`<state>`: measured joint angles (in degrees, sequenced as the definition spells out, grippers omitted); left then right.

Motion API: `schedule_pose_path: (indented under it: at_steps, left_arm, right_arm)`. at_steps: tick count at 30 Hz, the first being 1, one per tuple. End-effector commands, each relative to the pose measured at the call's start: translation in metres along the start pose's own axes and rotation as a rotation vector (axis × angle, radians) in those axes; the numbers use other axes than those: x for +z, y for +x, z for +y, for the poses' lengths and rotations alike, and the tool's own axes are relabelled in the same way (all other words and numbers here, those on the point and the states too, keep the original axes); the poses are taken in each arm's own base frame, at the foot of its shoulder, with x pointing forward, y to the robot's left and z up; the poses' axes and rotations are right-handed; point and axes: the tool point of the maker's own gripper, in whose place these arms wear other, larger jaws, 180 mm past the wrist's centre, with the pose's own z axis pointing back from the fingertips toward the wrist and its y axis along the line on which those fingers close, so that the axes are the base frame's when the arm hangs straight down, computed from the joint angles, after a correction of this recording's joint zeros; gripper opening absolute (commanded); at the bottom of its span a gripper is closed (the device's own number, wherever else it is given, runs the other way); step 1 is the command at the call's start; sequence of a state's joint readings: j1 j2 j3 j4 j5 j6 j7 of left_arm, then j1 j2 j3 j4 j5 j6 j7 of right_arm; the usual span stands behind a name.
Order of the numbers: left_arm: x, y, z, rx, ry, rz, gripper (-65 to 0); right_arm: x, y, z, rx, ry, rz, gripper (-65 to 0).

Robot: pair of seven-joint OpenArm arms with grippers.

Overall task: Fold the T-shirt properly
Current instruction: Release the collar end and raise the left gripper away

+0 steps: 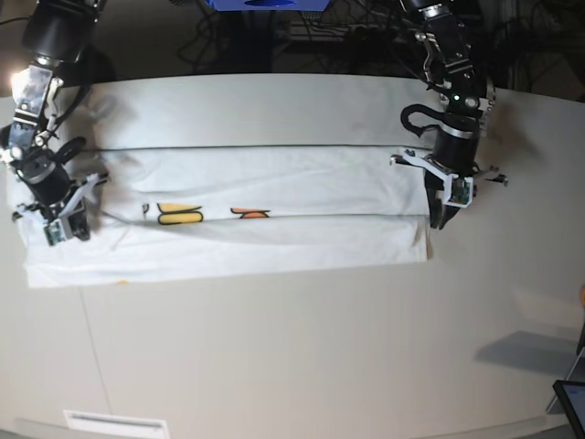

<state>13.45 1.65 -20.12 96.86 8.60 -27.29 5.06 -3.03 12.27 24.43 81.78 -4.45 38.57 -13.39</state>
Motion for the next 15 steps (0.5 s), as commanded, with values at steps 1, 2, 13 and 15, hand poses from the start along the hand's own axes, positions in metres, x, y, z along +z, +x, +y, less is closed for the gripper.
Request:
schedule_pose_path:
  at_steps: [1, 2, 13, 15]
  left_arm:
    - [0.0, 0.013, 0.013, -0.015, 0.022, -0.05, -61.0]
    - [0.002, 0.01, 0.019, -0.028, 0.026, -0.041, -61.0]
    - [0.023, -0.031, 0.067, -0.003, 0.106, 0.157, -59.6]
    - [0.023, -0.024, 0.064, 0.069, 0.044, 0.149, -53.2]
  right_arm:
    - [0.0, 0.011, -0.012, 0.0, -0.024, -0.04, -65.0]
    - [-0.002, 0.006, -0.01, -0.014, -0.018, -0.028, -65.0]
    - [-0.017, -0.045, 0.003, -0.126, 0.026, 0.085, -65.0]
    - [-0.017, -0.045, 0.007, -0.133, 0.03, 0.081, -65.0]
